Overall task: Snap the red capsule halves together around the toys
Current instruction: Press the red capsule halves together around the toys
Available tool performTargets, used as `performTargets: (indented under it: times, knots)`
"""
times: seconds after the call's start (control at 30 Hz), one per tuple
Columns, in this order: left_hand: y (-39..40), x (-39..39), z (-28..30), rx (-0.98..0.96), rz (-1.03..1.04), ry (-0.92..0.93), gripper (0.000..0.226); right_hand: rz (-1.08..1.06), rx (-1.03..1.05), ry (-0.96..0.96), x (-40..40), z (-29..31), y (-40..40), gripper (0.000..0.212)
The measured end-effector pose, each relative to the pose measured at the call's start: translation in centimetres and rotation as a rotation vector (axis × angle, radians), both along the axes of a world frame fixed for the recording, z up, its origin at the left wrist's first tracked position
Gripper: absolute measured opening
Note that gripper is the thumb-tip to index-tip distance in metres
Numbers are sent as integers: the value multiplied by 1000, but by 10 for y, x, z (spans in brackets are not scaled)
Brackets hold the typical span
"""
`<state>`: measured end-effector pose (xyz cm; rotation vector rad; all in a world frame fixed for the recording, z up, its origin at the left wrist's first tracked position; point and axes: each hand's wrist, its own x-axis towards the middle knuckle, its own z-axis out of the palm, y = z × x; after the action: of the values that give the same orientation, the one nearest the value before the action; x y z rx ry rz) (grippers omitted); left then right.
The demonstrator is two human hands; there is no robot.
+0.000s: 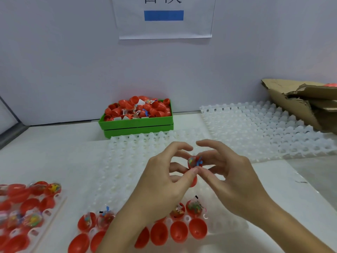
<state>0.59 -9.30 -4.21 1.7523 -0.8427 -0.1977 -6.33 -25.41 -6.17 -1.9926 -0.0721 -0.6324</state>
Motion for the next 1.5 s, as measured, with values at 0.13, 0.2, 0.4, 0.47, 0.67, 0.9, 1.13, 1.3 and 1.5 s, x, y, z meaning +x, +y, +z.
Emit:
performTargets:
  times: [0.13,0.2,0.4,0.47,0.67,0.9,1.13,1.3,1.5]
  knots:
    - [0,2,1,-29,30,48,20,12,219,-17,3,-3,-2,27]
    - [-1,2,1,-30,44,48,17,27,274,-37,3,-1,-3,21]
    - [-2,2,2,-20,59,32,12,51,245,-62,2,-1,-3,17]
    - [-2,1,1,-20,60,19,13,52,239,-67,2,-2,-3,18]
    - [-2,1,0,-50,75,5,15,66,193,-90,2,-1,-4,24]
    - [-4,1,-1,-96,66,25,11,40,243,-78,2,0,-6,24]
    - [-5,2,-3,-83,103,-15,6,44,113,-80,1,2,-6,27]
    - [-6,2,-4,-85,122,-23,8,34,67,-79,0,1,-6,27]
    - [-5,1,-3,-126,-6,102,34,-30,224,-53,1,5,-5,29]
